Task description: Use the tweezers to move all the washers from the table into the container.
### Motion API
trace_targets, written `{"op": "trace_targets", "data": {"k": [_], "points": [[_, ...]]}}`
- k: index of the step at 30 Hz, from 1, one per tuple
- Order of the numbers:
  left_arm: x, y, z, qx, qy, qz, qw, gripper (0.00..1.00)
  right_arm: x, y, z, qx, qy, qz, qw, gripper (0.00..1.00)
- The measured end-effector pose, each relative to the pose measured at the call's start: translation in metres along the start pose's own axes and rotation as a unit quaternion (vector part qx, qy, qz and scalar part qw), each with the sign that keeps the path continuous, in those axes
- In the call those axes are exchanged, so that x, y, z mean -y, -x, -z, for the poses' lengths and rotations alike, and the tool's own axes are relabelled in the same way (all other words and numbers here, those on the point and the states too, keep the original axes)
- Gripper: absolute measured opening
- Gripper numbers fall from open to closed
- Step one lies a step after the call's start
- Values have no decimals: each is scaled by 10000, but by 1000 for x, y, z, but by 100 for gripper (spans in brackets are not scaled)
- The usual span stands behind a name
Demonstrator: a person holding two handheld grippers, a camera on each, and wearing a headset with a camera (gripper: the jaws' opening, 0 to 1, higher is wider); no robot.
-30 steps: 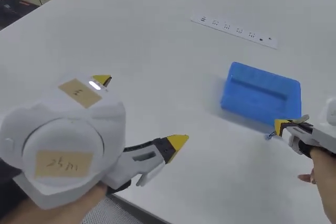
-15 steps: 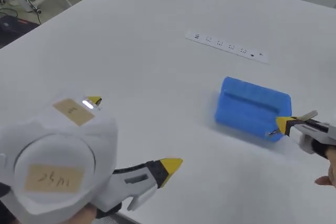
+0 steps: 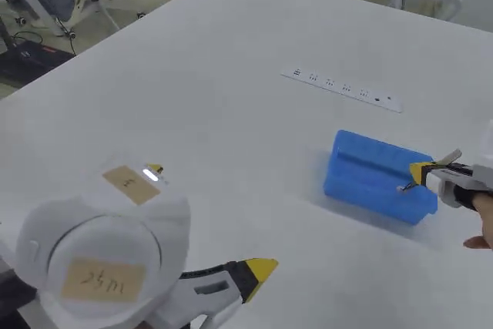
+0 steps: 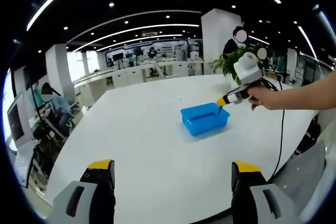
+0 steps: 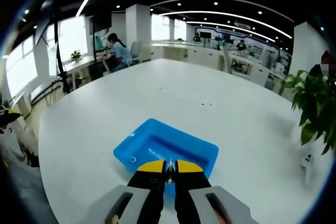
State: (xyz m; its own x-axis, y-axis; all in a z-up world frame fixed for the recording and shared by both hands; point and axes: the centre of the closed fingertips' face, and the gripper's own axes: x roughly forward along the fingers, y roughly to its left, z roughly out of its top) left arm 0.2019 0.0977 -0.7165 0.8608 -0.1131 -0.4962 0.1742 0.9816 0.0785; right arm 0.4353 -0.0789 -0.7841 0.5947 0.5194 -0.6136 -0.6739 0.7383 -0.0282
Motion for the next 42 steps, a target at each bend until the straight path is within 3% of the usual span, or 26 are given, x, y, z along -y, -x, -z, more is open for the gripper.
{"op": "trace_targets", "data": {"k": [11,19,23,28,33,38,42], "points": [[-1,12,8,-78,118,-146,9998,93,3,-26,26,-467,382,6,9982,2],[-3,13,15,-196,191,-235,9993,92,0,-32,32,-527,383,-37,9979,3],[-5,13,18,-227,192,-279,9992,92,1,-30,29,-497,217,-60,9985,3],[-7,13,20,-264,243,-294,9989,92,-3,-22,20,-383,-1,-151,9992,3],[-17,14,18,-232,256,-383,9987,92,-5,-11,7,-141,382,-52,9992,3],[-22,17,15,-190,231,-434,9986,92,-5,-5,6,-150,340,-90,9993,3],[-27,20,17,-228,157,-534,9982,92,-19,22,-9,71,436,-324,9985,2]]}}
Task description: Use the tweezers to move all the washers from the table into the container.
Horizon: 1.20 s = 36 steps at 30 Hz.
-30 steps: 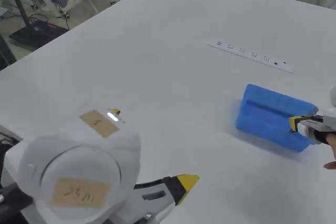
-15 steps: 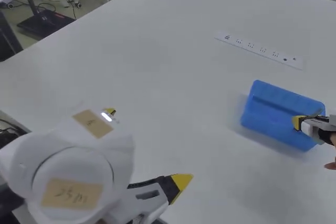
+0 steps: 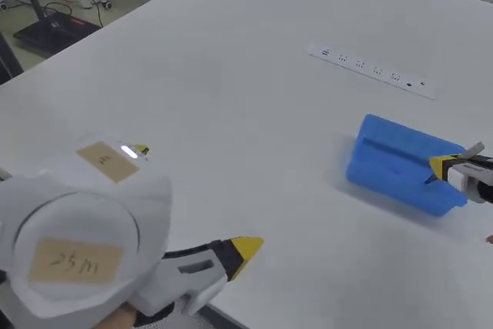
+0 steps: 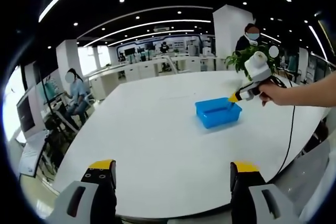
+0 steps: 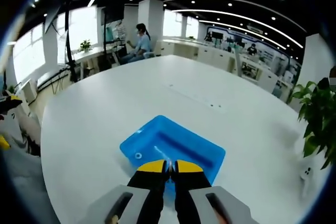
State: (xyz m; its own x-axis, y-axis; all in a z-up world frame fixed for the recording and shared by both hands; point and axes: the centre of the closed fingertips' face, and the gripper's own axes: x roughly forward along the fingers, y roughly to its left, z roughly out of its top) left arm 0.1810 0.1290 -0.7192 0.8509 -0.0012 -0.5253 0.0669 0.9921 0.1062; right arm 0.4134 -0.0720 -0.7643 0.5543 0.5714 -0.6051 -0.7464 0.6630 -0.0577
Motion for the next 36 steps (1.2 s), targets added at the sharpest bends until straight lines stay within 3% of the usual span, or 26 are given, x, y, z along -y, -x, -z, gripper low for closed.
{"op": "trace_targets", "data": {"k": [4,8,10,11,14,18,21,22,24,26,29,31,33,36], "points": [[-5,2,2,13,115,-50,9999,92,-20,23,5,-94,331,-258,9991,2],[-4,3,3,19,146,-13,9999,91,-32,31,34,-621,674,-577,9941,2],[-3,4,3,34,136,13,9999,91,-33,33,48,-820,1055,-541,9896,2],[-2,4,3,47,128,20,9999,91,-39,34,57,-969,1324,-617,9845,2],[-2,4,3,61,141,33,9999,91,-51,33,79,-1431,1605,-828,9731,2],[-2,4,2,107,141,46,9998,91,-62,27,91,-1783,2232,-924,9539,1],[-5,5,2,155,115,13,9998,90,-72,22,96,-1960,2475,-1088,9426,1],[-7,5,2,161,139,4,9998,90,-74,20,99,-2035,2629,-1122,9364,2],[-8,5,3,131,152,51,9998,90,-82,14,108,-2223,2995,-1342,9181,1],[-8,9,-2,319,39,12,9995,89,-88,10,111,-2278,2888,-1419,9190,1],[-6,8,1,247,56,79,9996,89,-97,5,113,-2407,2722,-1589,9180,1],[-5,7,3,228,21,83,9997,89,-101,2,113,-2361,2837,-1685,9140,2],[-5,7,4,187,10,66,9998,89,-106,-2,114,-2401,2939,-1845,9066,2],[-6,8,6,203,52,56,9998,89,-111,-7,118,-2504,2893,-2009,9018,3]]}}
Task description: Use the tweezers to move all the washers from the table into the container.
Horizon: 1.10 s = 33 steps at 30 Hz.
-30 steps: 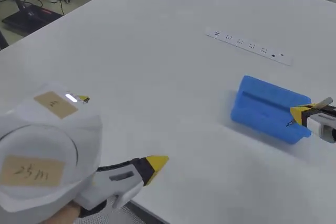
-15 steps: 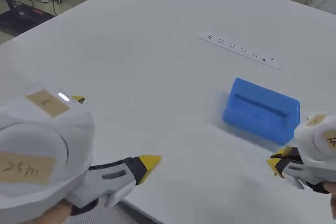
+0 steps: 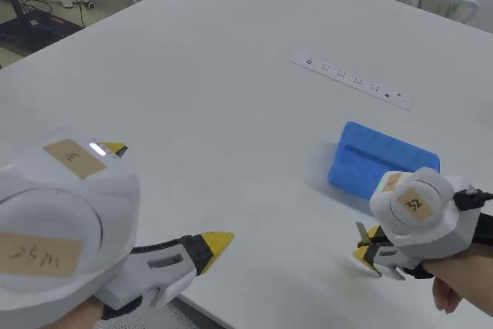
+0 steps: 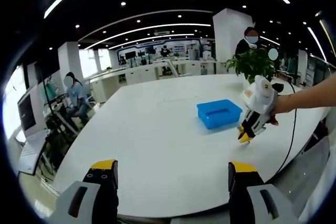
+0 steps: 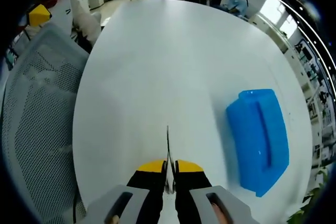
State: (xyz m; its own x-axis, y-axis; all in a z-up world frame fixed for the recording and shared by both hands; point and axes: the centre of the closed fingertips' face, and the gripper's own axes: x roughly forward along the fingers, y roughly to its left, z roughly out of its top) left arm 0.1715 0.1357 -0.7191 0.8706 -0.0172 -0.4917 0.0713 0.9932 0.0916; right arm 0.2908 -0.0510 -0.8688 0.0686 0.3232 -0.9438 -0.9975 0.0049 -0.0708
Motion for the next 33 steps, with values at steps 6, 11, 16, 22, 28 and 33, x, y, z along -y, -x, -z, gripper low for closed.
{"op": "trace_targets", "data": {"k": [6,11,16,22,28,33], "points": [[-4,3,4,-53,-5,-63,10000,89,-7,-15,5,-248,354,-175,9989,3],[-6,3,6,-98,15,-66,9999,89,-4,-16,5,-370,761,-190,9962,3],[-2,2,5,-103,-10,20,9999,89,-3,-16,5,-410,762,-288,9958,4],[1,2,0,-52,-91,15,9999,89,-4,-16,6,-369,739,-266,9962,4],[5,5,-3,-20,-157,54,9999,89,-3,-15,7,-357,543,-48,9979,7],[11,5,-6,29,-205,162,9997,89,-5,-3,5,-4,-127,71,9999,11]]}}
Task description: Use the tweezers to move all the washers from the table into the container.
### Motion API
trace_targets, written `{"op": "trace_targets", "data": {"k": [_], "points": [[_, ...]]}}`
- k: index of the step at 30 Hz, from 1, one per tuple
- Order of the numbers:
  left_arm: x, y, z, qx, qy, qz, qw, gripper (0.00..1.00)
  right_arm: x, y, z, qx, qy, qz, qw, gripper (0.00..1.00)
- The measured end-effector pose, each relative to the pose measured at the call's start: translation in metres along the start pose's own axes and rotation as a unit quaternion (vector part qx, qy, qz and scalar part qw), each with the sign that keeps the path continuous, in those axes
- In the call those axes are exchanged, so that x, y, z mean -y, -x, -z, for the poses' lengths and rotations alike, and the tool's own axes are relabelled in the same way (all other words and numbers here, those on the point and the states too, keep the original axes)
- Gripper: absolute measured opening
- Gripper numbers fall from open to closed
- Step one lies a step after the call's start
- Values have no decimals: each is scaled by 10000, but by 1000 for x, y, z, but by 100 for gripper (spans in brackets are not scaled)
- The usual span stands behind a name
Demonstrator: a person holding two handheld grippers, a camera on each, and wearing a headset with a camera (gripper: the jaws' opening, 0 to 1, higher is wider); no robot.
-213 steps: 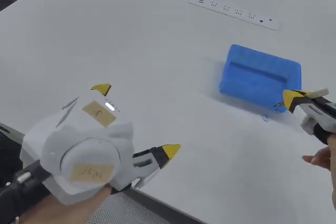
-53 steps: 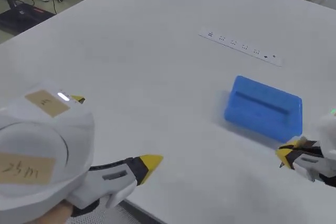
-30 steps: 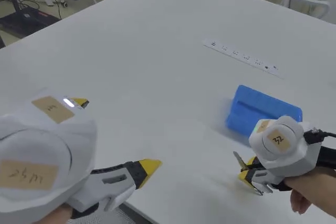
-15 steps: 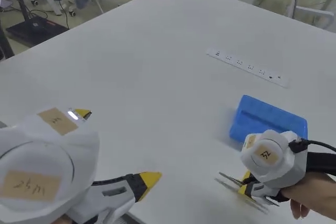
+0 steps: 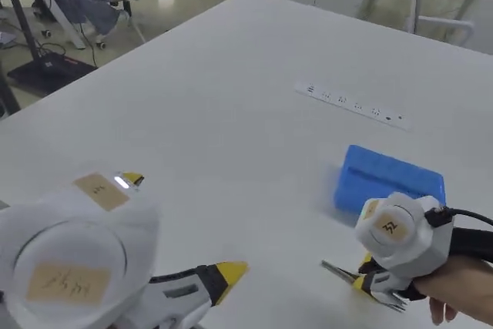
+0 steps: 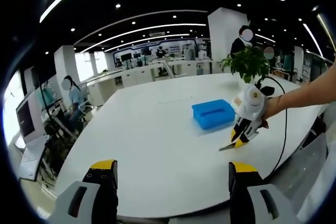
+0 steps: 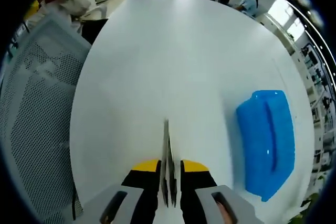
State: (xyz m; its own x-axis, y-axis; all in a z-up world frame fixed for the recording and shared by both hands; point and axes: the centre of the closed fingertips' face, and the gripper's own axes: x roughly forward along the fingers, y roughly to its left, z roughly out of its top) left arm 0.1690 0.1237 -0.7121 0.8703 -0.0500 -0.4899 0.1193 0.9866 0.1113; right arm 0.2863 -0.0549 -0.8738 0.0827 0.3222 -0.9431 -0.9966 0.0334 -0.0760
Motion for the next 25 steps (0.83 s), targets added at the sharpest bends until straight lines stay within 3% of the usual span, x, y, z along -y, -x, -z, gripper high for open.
{"op": "trace_targets", "data": {"k": [3,6,8,13,18,21,22,23,24,25], "points": [[7,-3,-1,-6,-24,146,9999,89,0,20,-1,319,-401,213,9985,13],[17,-9,-2,-17,-93,334,9994,89,-1,38,-3,721,-900,353,9927,16],[21,-13,-4,14,-149,403,9991,89,-6,54,-4,1058,-1463,432,9826,19],[32,-26,-9,-22,-209,696,9974,90,-19,93,5,1630,-2019,962,9609,23],[44,-34,-11,-61,-282,940,9952,90,-37,122,25,1799,-2428,1265,9448,30],[49,-35,-13,-59,-290,1055,9940,90,-43,137,35,2015,-2777,1434,9283,36],[51,-35,-15,-35,-314,1096,9935,91,-44,145,39,2157,-2961,1528,9179,38],[51,-35,-16,-19,-330,1106,9933,91,-45,149,40,2282,-3076,1535,9109,39],[52,-35,-16,-8,-345,1116,9932,90,-48,155,41,2466,-3253,1553,8996,42],[53,-35,-17,1,-360,1146,9928,91,-48,156,42,2519,-3306,1575,8958,45]]}}
